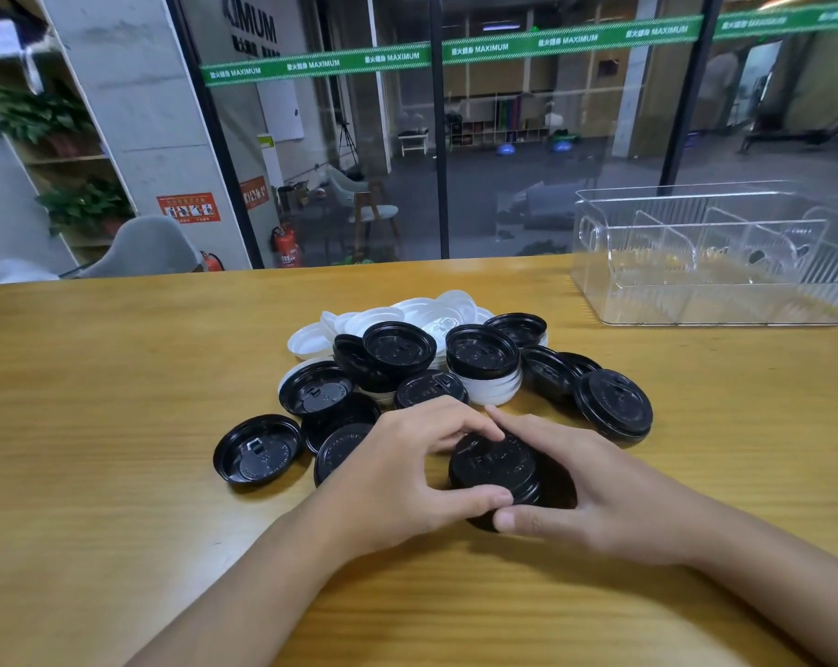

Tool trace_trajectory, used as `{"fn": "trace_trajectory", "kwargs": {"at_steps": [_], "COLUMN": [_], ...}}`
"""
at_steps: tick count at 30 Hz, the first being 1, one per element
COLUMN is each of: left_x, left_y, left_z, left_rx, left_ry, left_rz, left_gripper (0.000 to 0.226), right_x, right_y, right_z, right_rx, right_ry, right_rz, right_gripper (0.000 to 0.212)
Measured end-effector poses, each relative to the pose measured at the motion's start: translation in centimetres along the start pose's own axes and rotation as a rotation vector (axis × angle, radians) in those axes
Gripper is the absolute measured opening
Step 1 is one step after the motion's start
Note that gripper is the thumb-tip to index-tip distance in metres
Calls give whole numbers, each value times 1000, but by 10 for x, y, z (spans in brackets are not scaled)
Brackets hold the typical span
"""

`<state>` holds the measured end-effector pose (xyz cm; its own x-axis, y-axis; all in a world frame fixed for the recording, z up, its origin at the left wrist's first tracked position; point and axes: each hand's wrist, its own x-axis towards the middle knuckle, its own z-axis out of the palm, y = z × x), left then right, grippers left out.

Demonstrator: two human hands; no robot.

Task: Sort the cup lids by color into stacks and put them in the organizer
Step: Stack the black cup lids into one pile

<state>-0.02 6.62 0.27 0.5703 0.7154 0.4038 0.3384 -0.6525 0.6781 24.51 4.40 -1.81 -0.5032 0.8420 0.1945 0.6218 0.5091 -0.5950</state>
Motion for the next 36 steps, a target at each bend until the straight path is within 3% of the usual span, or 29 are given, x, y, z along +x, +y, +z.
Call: {"fn": "trace_trajectory", "kwargs": {"at_steps": [8,17,21,24,30,36], "left_x": [-1,-2,1,4,13,19], "left_y": [-6,-7,-7,-18,-27,-24], "left_z": [1,-2,-8,-14,-15,-13], "left_rx": [-8,14,194,295,463,442], "left_ry": [-38,-133,73,289,310,326], "left_rz": [0,3,113,51,-181,-253], "left_gripper": [47,57,41,26,46,51], "right_x": [-3,-4,-2,-1,1,3], "right_y": [3,-6,-1,1,-3,-8], "right_z": [-6,-8,-6,-7,-8,-5], "right_rx": [-49,-64,-112,-133,-143,-142], "right_ry": [-154,-121,-59,-31,-2,42], "right_rz": [11,-31,-6,8,12,5], "right_gripper": [82,61,76,81,77,82]}}
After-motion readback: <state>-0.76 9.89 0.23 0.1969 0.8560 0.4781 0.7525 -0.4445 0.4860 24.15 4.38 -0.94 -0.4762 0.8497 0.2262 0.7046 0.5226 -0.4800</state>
